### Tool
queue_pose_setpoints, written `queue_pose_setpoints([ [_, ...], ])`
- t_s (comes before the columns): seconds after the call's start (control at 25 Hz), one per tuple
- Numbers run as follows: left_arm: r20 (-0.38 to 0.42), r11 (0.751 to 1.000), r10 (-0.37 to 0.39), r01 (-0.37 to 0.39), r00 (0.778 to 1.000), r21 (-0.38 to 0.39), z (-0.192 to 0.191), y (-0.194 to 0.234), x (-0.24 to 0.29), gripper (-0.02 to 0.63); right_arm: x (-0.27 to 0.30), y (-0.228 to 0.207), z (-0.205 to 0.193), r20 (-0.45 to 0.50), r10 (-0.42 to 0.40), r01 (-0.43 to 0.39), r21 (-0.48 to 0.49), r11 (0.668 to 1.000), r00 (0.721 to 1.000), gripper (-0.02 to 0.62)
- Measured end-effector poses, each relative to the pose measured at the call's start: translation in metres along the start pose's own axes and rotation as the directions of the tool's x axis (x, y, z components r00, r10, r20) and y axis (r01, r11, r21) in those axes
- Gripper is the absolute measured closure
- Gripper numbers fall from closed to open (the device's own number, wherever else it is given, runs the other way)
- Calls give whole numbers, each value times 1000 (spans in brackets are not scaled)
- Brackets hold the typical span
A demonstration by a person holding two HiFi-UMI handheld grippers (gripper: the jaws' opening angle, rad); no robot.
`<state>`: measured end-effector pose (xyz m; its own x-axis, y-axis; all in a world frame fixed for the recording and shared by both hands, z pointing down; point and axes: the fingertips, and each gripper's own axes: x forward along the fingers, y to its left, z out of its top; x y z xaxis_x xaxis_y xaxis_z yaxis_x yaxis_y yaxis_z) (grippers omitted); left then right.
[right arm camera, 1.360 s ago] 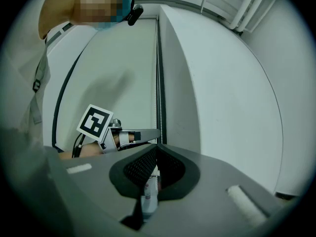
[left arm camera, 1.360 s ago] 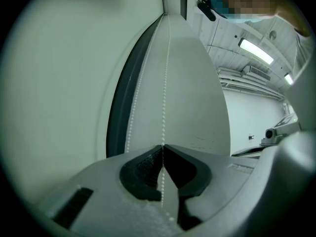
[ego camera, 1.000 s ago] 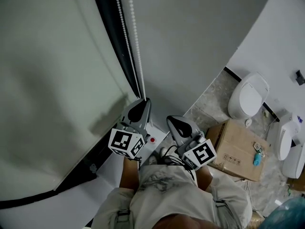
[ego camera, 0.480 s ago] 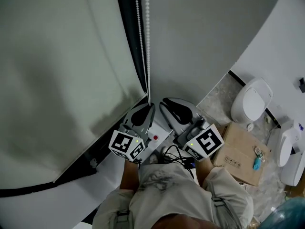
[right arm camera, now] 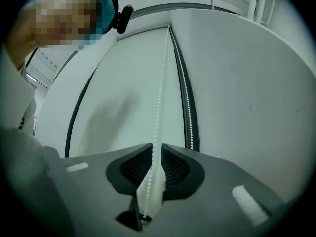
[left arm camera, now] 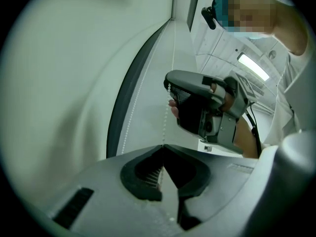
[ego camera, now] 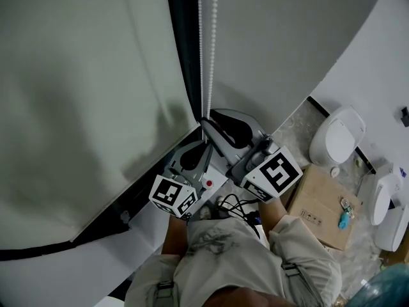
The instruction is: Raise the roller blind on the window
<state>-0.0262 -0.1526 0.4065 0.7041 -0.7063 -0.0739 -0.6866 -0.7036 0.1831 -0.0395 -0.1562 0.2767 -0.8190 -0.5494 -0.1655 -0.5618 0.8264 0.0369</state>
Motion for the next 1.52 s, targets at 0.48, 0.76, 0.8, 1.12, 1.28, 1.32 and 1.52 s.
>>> queue_pose_setpoints([
  [0.48,1,1000,-9,9,1000,-7,-1,-4,-2,595,1,0,3,-12,-10,10,22,1000,1000,583],
  [0.76,1,999,-20,20,1000,-24,-5,-2,-3,595,-1,0,-1,-6,-22,22,21,1000,1000,583],
  [0.8,-1,999,-23,23,1000,-27,-6,-2,-3,595,-1,0,-2,-6,-25,26,21,999,1000,583],
  [1.12,-48,999,-22,20,999,-47,-28,0,-2,595,-5,-1,-24,-40,-41,43,47,998,998,584],
  [1.28,-61,998,-20,17,998,-61,-37,2,-3,595,-6,-1,-32,-41,-41,44,61,997,998,584],
  [1.32,-62,998,-21,17,998,-64,-37,3,-3,595,-5,-1,-32,-39,-40,43,63,997,998,583],
  [1.52,-65,998,-22,18,998,-64,-40,5,-1,595,-7,0,-36,-36,-40,43,67,997,999,583],
])
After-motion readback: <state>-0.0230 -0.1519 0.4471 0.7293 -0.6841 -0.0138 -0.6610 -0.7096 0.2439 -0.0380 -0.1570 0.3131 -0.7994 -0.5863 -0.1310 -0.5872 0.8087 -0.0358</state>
